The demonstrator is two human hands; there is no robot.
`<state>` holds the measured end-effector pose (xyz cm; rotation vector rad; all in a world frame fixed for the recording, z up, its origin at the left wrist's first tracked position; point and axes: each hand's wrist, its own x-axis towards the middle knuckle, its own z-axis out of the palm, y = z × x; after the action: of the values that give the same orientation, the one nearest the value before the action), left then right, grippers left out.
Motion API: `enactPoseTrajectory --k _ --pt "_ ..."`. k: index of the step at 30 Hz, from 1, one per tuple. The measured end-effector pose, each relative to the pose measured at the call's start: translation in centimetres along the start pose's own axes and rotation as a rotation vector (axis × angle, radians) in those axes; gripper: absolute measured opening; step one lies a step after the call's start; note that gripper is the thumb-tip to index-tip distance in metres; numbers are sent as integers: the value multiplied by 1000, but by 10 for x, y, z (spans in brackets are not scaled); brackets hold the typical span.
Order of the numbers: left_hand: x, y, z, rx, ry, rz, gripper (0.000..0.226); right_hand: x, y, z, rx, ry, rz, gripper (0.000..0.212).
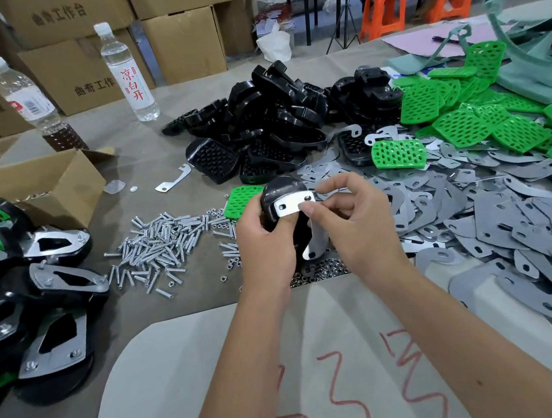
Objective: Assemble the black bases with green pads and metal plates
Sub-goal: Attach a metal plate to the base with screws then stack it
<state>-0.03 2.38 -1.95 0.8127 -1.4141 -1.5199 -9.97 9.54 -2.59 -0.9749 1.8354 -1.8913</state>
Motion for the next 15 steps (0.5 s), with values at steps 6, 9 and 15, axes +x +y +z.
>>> enactPoseTrajectory --k 6,9,15 --pt "1 -1 0 55 -34 -8 46 4 4 -2 -24 50 63 21" --pt "2 -1 -1 61 -21 3 45 3 4 0 -27 30 47 24" --pt "4 -5 0 98 39 51 41 2 3 2 -39 20 51 26"
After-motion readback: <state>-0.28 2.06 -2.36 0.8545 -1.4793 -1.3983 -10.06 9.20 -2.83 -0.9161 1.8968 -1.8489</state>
